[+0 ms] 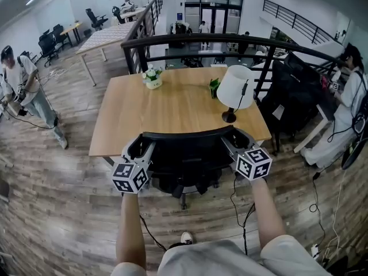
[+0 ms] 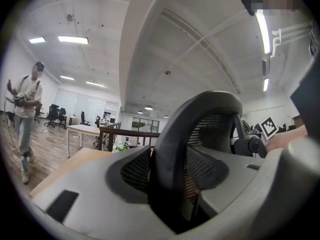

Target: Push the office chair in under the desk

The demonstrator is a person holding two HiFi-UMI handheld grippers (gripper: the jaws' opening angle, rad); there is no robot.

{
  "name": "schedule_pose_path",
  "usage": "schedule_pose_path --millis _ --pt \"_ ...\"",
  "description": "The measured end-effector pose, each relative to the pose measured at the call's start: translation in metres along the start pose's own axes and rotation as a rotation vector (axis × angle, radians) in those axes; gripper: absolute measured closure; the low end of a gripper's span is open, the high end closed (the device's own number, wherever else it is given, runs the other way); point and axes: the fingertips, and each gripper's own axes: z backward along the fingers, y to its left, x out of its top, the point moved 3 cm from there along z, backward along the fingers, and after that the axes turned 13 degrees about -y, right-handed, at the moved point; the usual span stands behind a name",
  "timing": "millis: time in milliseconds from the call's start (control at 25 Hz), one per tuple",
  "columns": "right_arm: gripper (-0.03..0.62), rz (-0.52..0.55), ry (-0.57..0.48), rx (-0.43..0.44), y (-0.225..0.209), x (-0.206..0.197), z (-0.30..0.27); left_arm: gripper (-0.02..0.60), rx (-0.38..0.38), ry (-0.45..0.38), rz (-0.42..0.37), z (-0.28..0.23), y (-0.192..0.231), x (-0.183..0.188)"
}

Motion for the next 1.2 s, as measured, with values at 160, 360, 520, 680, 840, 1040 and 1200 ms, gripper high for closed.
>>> schedule_pose_path --millis 160,360,520,680,840,1040,1200 --pt "0.355 -0.006 -0.011 -0.007 -0.005 -0.001 -0.015 0.318 0.0 -0.005 0.007 -0.014 0.012 -0.001" --pt "0.355 -0.002 -0.012 -0.026 -0.01 0.0 -0.034 0.316 -0.006 -0.007 0.011 -0.031 0.027 -0.001" --pt "0.353 0.0 -0.017 -0.042 -0.014 -0.002 -0.049 0.316 -0.013 -0.008 0.015 -0.044 0.039 -0.003" --pt "0.353 0.014 -0.026 -0.069 -0.017 -0.003 -0.064 0.316 -0.007 -0.015 0.024 -0.058 0.052 -0.004" --pt "0.353 0.017 -0.023 -0.087 -0.021 -0.006 -0.081 0.314 -0.023 0.001 0.041 -0.072 0.065 -0.008" --pt "0.352 0.01 -0.029 -0.097 -0.028 -0.005 -0.084 0.314 -0.018 -0.012 0.037 -0.075 0.062 -0.009" --pt "0.35 -0.002 -0.023 -0.096 -0.028 -0.006 -0.086 0.314 -0.014 -0.015 0.019 -0.076 0.063 -0.009"
